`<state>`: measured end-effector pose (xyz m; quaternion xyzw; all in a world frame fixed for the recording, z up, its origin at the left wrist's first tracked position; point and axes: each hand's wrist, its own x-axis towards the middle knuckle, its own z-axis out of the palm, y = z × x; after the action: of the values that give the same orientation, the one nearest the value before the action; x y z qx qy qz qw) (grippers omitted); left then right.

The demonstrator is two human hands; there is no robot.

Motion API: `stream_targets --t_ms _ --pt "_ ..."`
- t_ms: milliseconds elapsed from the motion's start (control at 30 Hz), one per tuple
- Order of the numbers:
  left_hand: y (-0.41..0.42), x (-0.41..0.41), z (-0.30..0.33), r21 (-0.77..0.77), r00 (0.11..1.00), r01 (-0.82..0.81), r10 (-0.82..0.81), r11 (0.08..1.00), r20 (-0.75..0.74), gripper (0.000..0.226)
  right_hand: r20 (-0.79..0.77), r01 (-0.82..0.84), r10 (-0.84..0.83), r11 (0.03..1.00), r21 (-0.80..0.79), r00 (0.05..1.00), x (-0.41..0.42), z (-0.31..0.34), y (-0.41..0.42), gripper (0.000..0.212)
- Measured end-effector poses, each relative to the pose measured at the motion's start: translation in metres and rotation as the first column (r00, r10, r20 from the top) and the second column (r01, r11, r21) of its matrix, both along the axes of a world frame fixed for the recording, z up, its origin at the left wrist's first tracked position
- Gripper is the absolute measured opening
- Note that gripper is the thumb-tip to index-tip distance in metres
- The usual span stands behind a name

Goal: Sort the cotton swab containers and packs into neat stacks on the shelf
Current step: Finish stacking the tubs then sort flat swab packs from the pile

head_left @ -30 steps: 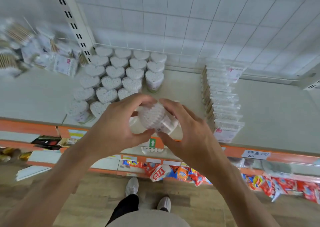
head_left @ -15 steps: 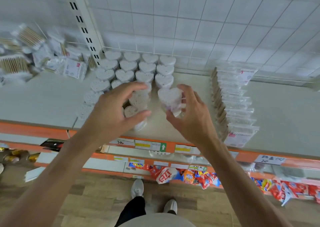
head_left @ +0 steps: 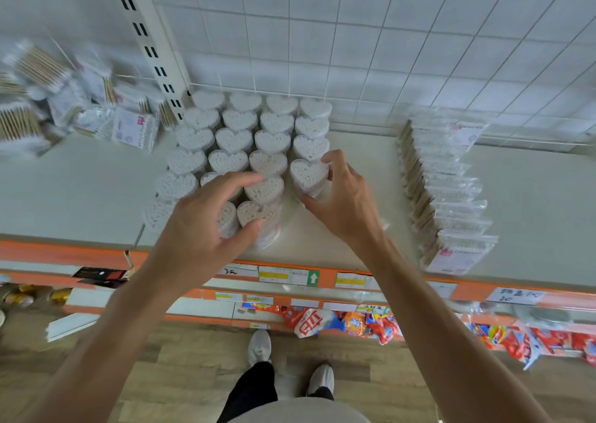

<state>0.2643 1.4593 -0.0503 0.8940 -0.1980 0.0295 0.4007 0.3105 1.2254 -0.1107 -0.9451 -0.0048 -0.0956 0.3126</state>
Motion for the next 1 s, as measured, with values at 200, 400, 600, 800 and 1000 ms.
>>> stream_targets --t_ms 200,400,600,800,1000 --pt "-0.001 0.007 0.001 0.011 0.999 0.037 -0.037 0.999 -0.023 0.052 -0.044 -0.003 0.002 1.0 -0.03 0.999 0.004 0.007 0.003 0.066" --pt "-0.001 -0.003 0.0 -0.029 0.996 0.085 -0.086 0.996 -0.034 0.055 -0.171 -0.068 0.03 0.973 -0.219 0.985 -0.026 0.034 -0.022 0.088" --pt "-0.016 -0.013 -0.006 -0.081 0.991 0.136 -0.135 0.987 0.007 0.053 -0.303 0.017 -0.111 0.955 -0.297 0.946 -0.071 0.02 -0.051 0.078" --pt "-0.042 -0.027 -0.009 -0.135 0.98 0.195 -0.191 0.971 0.049 0.05 -0.193 0.083 -0.104 0.99 -0.113 0.976 -0.082 0.017 -0.045 0.068" --pt "-0.052 -0.024 -0.013 -0.181 0.982 0.182 -0.189 0.966 -0.018 0.069 -0.042 -0.16 0.159 0.986 -0.043 0.986 -0.111 0.051 -0.028 0.068"
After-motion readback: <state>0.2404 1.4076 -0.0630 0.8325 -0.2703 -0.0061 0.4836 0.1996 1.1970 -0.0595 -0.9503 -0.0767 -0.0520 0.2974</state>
